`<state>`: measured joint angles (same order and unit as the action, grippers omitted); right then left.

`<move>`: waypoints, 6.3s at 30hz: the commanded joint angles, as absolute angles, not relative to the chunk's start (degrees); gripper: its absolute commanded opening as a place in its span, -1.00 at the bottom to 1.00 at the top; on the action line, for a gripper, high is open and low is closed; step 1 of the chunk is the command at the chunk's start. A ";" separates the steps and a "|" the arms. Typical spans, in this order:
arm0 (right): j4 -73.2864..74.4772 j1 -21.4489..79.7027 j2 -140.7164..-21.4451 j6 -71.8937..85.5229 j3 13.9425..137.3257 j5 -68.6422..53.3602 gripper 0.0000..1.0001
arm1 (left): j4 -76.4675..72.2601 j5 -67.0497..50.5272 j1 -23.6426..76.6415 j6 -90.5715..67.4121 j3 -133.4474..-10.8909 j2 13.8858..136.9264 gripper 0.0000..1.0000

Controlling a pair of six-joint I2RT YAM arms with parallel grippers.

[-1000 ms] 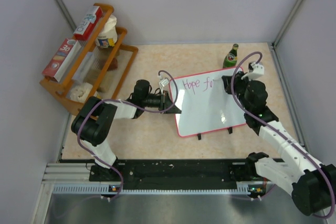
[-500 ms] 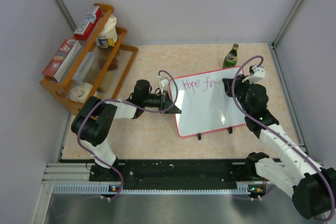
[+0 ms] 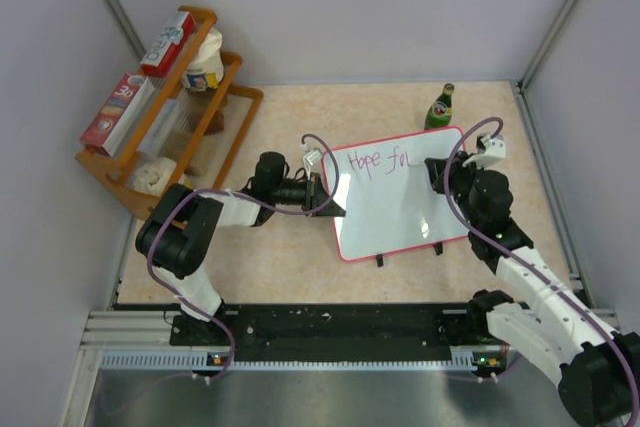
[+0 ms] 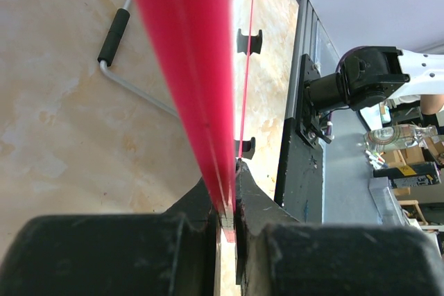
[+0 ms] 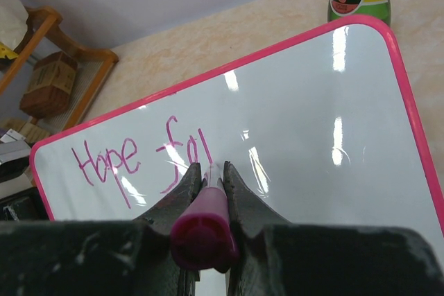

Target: Write a sentence on the whiteboard

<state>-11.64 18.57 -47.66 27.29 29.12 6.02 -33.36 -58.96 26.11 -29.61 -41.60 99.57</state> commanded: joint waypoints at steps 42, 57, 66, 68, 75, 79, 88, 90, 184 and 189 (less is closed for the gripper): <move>-10.37 16.26 -52.21 26.81 34.37 9.49 -1.00 | -26.54 -60.56 29.18 -20.04 -40.34 100.19 -1.00; -9.05 16.17 -46.33 28.74 36.30 6.51 -1.00 | -26.37 -60.38 29.18 -19.95 -40.43 100.20 -1.00; -6.77 16.26 -44.65 27.25 37.79 7.91 -1.00 | -26.46 -60.47 29.18 -20.04 -40.34 100.11 -1.00; -6.59 16.08 -45.17 26.90 37.71 8.43 -1.00 | -26.46 -60.47 29.27 -20.04 -40.34 100.11 -1.00; -8.96 12.57 -46.76 28.91 35.95 5.81 -1.00 | -26.46 -60.38 29.27 -20.04 -40.34 100.02 -1.00; -10.10 11.25 -47.63 29.53 35.25 4.75 -1.00 | -26.46 -60.56 29.18 -20.04 -40.34 100.11 -1.00; -11.34 11.25 -48.95 30.24 35.33 2.64 -1.00 | -26.37 -60.55 29.18 -19.95 -40.52 100.11 -1.00; -11.25 11.16 -49.39 30.32 35.42 2.29 -1.00 | -26.37 -60.56 29.18 -19.95 -40.52 100.19 -1.00; -8.96 10.28 -49.75 30.41 32.26 4.57 -1.00 | -26.02 -60.03 29.36 -19.69 -40.34 99.93 -1.00; -8.44 10.28 -48.43 30.23 30.59 4.75 -1.00 | -26.10 -60.12 29.27 -19.60 -40.52 99.84 -1.00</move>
